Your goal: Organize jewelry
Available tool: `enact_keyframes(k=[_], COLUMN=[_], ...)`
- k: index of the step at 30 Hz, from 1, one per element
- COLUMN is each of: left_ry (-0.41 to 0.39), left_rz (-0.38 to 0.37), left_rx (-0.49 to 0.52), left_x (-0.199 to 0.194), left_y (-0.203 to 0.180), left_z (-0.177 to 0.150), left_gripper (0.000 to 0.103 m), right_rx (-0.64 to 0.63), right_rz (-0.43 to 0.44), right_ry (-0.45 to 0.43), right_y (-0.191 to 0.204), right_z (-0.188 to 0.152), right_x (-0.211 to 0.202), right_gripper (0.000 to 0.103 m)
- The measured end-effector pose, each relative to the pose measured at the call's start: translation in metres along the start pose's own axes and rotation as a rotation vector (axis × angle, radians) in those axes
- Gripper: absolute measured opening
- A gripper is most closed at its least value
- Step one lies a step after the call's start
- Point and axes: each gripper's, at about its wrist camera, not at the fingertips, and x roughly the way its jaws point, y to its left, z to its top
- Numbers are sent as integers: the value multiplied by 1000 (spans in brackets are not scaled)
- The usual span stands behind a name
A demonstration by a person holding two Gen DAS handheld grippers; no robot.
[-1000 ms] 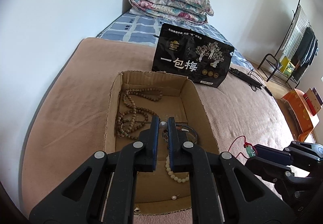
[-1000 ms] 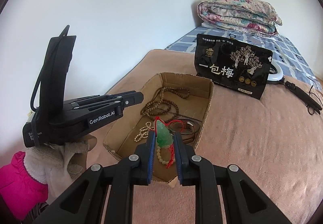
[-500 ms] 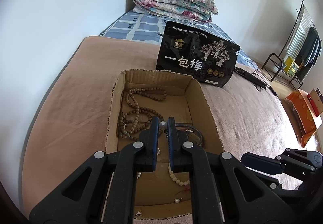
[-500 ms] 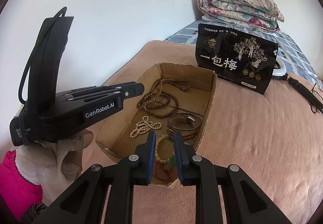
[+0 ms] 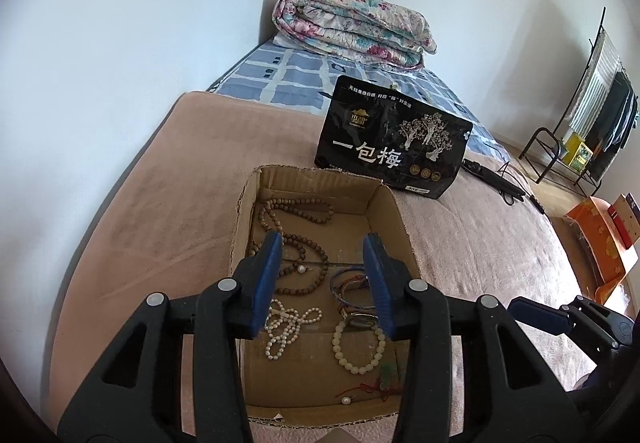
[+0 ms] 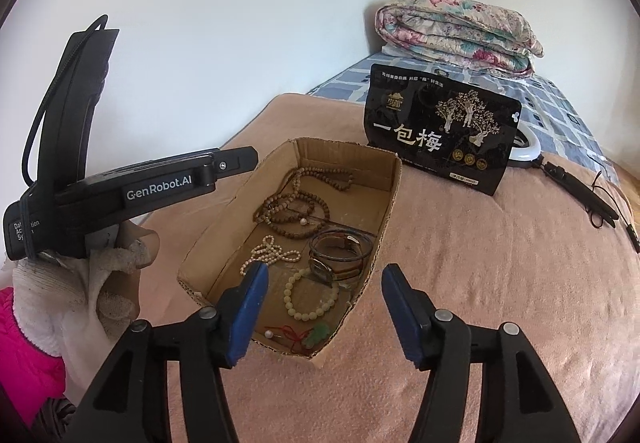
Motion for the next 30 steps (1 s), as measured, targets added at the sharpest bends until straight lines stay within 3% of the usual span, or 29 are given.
enact_keyframes(k=[11, 21, 25, 30], left_ry=[-51, -122, -147, -151], left_rz=[20, 22, 22, 33], left_rx=[45, 59, 78, 95], left_x=[-33, -90, -110, -128], left_y=[-17, -35, -45, -57], left_z=[3, -2, -11, -27], left_gripper=[42, 43, 59, 62], right_rx=[-19, 37, 43, 26], right_rz=[-37, -83, -120, -170], right_ry=[-46, -112, -144, -162], right_y=[0, -16, -20, -23], right_z=[-2, -7, -10, -15], right_x=[-33, -77, -96, -111], right_gripper=[71, 82, 87, 88])
